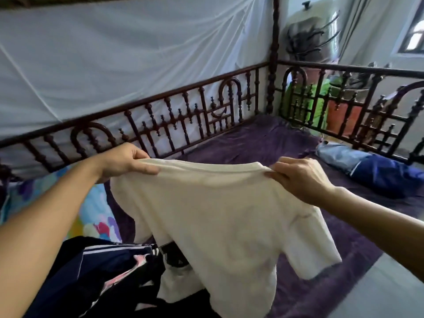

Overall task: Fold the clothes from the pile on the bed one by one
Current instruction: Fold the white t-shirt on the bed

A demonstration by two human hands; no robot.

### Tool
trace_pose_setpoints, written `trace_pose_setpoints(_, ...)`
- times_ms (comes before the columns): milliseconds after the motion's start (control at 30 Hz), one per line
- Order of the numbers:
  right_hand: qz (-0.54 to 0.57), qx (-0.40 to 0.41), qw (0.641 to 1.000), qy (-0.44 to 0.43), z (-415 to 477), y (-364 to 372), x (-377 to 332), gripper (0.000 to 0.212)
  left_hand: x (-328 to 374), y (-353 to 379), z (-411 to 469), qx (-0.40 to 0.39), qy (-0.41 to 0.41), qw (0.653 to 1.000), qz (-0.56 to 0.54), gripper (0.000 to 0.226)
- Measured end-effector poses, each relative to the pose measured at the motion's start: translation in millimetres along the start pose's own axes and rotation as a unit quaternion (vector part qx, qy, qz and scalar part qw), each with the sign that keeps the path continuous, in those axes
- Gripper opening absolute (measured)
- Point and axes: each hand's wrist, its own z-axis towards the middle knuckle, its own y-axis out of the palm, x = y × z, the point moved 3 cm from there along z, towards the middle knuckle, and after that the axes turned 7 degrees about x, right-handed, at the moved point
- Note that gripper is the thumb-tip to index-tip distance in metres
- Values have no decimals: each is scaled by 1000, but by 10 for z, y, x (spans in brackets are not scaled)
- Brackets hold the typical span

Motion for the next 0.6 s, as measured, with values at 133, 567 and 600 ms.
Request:
trace_pose_setpoints(133,189,-20,940,282,96,272,490,39,-10,192,126,43,-28,998,-20,30)
trace_pose_setpoints(567,300,16,943,141,717,-134,31,33,99,-222,214,466,97,848,232,47)
trace_pose_setpoints(600,314,12,939,137,738,-183,-1,33,146,-297,274,473,102,834,265,48)
